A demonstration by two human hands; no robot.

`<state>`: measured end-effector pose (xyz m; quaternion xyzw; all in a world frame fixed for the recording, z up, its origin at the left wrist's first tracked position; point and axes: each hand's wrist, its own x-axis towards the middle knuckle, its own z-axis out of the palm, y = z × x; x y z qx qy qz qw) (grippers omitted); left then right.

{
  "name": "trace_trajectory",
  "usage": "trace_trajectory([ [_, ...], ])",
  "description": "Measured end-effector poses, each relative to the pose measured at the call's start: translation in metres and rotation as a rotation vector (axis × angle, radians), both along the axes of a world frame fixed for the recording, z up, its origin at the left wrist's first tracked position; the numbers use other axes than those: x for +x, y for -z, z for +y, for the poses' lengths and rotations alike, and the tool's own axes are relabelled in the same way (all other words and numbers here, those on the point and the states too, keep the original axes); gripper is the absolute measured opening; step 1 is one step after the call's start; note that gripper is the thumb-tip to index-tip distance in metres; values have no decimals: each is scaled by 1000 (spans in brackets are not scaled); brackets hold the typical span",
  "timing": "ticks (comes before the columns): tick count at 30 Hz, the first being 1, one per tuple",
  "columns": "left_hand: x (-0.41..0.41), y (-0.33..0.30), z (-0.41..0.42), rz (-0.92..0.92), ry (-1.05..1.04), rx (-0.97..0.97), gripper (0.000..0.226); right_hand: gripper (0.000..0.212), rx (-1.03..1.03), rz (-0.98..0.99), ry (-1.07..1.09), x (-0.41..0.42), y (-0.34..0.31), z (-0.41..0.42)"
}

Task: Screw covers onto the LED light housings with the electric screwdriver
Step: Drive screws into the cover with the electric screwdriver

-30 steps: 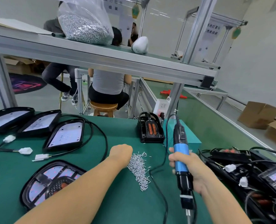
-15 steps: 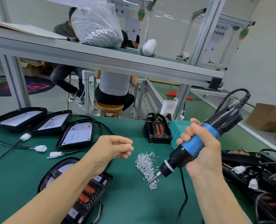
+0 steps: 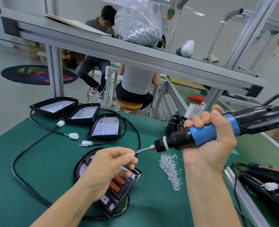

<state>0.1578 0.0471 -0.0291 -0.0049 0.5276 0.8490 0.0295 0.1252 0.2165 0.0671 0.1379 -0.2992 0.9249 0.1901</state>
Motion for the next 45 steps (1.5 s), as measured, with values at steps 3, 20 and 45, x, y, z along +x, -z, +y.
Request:
trace_trajectory([
  [3,5,-3,-4,39,0,-8,13,15,24,2,-8,2,0,-8],
  [20,11,-4,-11,71,-33,0,14,14,65,40,-31,10,-5,-19],
  [45,2,14,-55,193,-224,-381,46,20,81,10,5,-12,22,-48],
])
